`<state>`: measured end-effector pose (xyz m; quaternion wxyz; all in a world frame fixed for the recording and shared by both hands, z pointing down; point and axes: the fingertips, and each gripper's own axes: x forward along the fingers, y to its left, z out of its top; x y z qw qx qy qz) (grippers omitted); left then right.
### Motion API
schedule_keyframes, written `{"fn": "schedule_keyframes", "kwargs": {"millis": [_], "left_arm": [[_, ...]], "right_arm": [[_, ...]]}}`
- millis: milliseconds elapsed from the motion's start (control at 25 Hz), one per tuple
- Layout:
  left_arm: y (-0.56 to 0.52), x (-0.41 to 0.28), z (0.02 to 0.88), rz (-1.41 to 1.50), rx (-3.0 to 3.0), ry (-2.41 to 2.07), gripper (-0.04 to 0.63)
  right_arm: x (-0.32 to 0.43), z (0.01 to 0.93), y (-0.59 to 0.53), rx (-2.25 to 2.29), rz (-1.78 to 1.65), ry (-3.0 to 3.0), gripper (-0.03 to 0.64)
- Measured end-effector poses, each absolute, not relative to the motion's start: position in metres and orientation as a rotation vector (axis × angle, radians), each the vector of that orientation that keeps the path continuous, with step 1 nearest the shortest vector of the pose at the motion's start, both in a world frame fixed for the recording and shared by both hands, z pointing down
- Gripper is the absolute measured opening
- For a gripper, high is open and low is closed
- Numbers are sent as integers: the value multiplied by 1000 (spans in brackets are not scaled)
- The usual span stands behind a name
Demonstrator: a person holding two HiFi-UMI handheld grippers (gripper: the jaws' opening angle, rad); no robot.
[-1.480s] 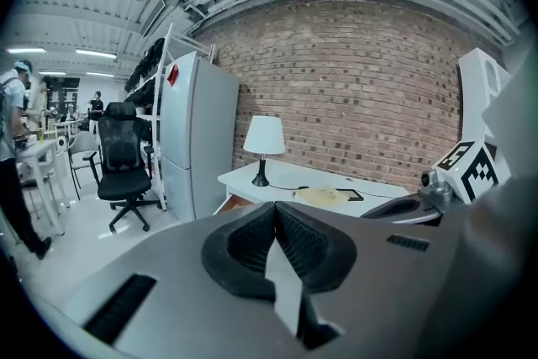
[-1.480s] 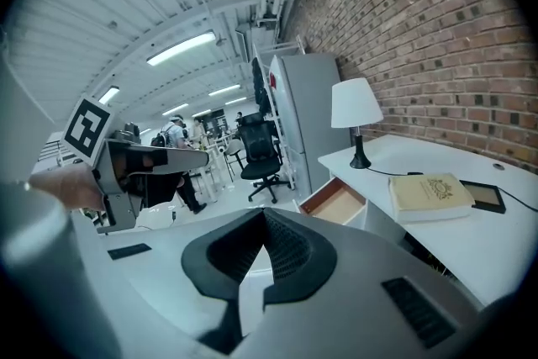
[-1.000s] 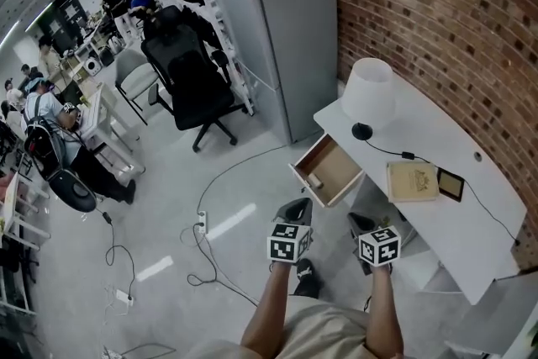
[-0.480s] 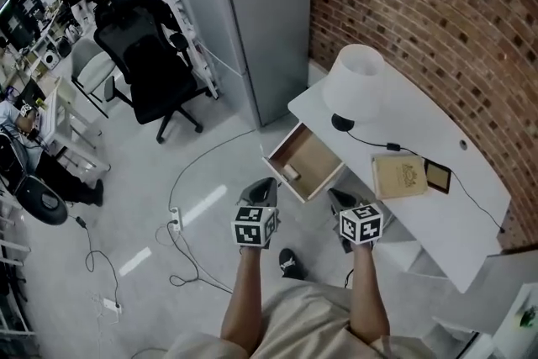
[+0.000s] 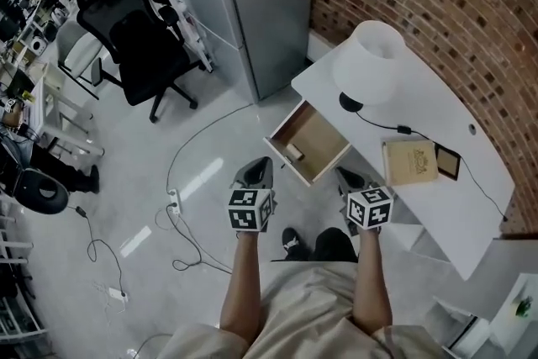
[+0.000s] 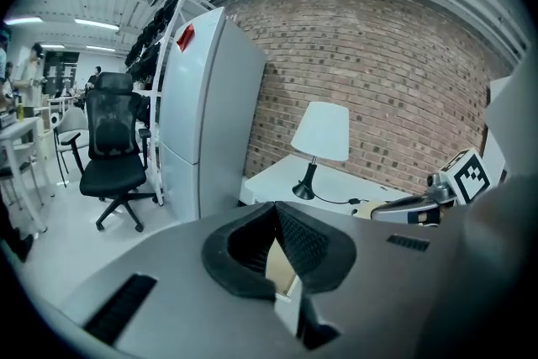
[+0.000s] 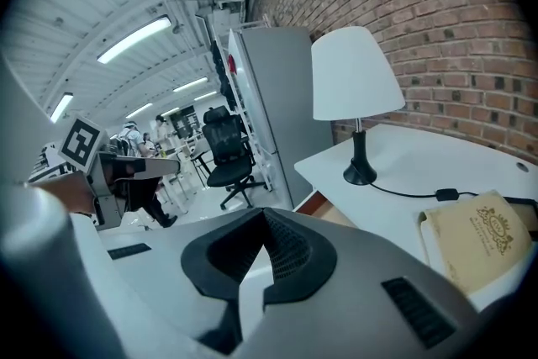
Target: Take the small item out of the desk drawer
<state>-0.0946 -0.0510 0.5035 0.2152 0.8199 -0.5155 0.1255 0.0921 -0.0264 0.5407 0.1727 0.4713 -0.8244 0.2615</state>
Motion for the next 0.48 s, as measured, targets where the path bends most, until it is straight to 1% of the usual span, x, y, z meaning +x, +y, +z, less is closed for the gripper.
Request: {"fn": "schedule_keyframes", "kwargs": {"millis": [280,480], "left_arm": [[-54,-88,526,363,2249,-1396,17],[-68,-96,532,363,2220,-1424,17]], "right_arm": [[99,562,-28,1332,777,-2296,25],[91,568,-52,1289,768,-2306,25]]}}
